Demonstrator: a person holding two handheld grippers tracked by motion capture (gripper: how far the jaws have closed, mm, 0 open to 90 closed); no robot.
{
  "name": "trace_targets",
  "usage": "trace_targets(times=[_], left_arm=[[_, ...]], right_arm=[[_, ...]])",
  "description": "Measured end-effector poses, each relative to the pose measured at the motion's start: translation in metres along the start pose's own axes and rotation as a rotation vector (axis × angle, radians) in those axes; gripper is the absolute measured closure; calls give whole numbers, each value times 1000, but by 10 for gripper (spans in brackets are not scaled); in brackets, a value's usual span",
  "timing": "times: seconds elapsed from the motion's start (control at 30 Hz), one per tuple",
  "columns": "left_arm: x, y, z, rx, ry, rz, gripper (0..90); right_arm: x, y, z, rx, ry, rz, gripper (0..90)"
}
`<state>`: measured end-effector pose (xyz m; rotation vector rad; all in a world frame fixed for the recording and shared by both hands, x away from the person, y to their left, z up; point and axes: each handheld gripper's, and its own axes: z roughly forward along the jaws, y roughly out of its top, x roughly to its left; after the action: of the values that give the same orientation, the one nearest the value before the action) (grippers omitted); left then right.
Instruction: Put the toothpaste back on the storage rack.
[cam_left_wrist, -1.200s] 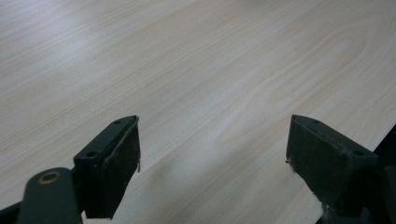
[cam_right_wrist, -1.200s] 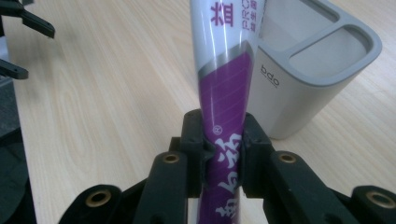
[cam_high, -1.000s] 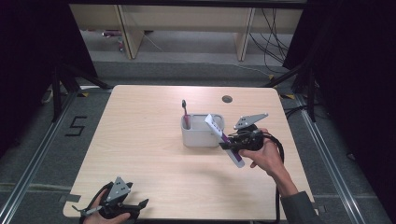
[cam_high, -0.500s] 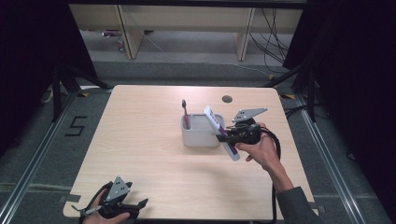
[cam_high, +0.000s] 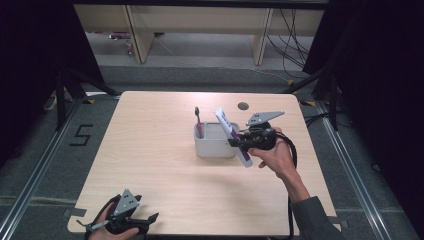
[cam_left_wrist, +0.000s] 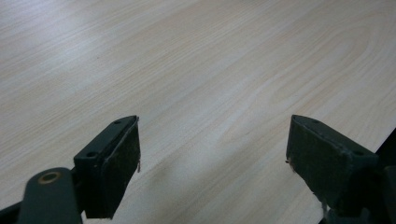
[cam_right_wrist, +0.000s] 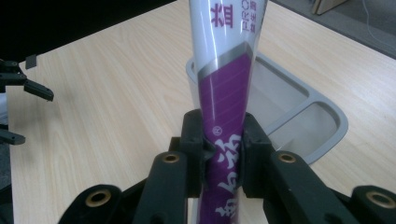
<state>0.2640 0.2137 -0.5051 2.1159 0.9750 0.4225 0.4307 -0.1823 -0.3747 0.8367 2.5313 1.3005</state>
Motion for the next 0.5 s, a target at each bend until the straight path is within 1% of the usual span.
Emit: trace_targets(times=[0.03,0.07,0.1,0.13,0.17,0.2,0.23,0.27,0.3,0.33,0.37,0.4,0.43,0.5], left_arm=[[0,0,0,-1,3,0,173],[0,0,0,0,0,1,173],[0,0,0,0,0,1,173],[0,0,0,0,0,1,173],[0,0,0,-2,3,-1,173],[0,0,0,4,3,-1,173],[-1,0,0,7,5,-3,173],[0,0,0,15,11,8,173],[-1,0,0,7,5,-2,173],[-1,0,0,7,5,-2,173],[0,0,0,4,3,4,173],[1,0,0,14,7,15,173],[0,0,0,11,10,6,173],[0,0,0,12,10,10,173]], right_arm=[[0,1,0,-1,-13,-7,756],[-1,4,0,-6,-9,0,755],[-2,5,1,-18,-10,-10,756],[-2,5,1,-18,-10,-10,756],[-1,5,0,-13,-11,7,755],[-1,8,-1,-24,-19,12,755],[-3,9,-1,-34,-24,-6,756],[-3,9,0,-46,-22,-3,756],[-3,10,-1,-38,-28,7,756],[-3,10,-1,-38,-28,7,756],[-4,11,-1,-51,-23,4,756],[-5,14,-2,-55,-34,-4,755],[-4,14,-1,-63,-32,19,756],[-5,18,-1,-72,-27,11,756]])
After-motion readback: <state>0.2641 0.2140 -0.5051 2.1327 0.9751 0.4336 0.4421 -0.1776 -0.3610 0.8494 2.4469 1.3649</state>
